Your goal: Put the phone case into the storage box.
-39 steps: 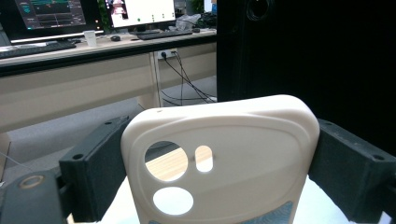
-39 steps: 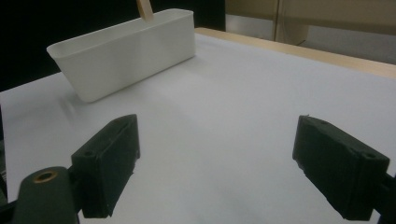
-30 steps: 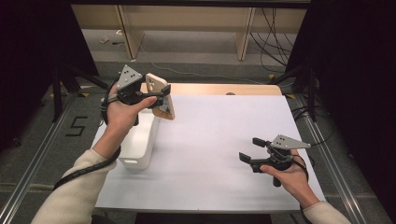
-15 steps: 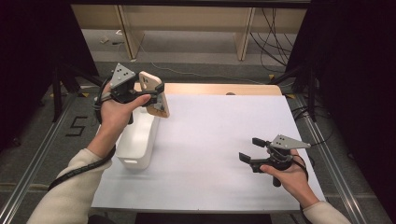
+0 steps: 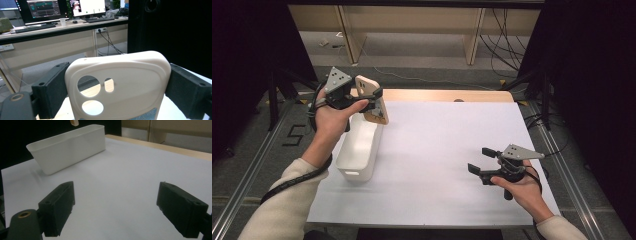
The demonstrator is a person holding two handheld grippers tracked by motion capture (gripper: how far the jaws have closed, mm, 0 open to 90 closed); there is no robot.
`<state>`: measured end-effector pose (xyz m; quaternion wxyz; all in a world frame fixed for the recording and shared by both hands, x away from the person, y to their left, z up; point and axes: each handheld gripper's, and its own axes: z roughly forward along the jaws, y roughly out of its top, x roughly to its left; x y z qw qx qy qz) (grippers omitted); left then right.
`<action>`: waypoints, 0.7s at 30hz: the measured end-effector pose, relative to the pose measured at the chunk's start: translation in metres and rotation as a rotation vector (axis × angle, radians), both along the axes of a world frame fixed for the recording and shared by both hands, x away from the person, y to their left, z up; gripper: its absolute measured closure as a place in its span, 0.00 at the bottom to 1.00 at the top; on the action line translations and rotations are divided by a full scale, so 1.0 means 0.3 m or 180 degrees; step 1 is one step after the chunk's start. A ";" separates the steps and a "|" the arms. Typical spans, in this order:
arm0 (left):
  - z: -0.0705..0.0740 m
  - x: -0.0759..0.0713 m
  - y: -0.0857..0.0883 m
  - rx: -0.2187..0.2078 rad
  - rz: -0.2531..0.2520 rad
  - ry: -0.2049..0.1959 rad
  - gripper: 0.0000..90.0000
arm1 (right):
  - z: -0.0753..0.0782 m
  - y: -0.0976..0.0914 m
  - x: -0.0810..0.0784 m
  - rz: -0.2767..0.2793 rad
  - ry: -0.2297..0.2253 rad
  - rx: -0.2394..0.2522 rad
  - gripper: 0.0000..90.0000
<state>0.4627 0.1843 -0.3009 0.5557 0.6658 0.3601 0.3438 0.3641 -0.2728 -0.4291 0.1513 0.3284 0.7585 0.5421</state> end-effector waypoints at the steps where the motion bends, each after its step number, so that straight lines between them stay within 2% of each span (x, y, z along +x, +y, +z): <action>1: 0.000 0.001 0.001 0.0004 0.0004 -0.0001 0.12 | 0.000 0.000 0.000 -0.0001 -0.0003 0.0007 0.18; 21: -0.001 0.028 0.021 -0.0018 0.0072 0.0004 0.12 | -0.001 0.001 -0.001 0.0019 0.0009 -0.0001 0.18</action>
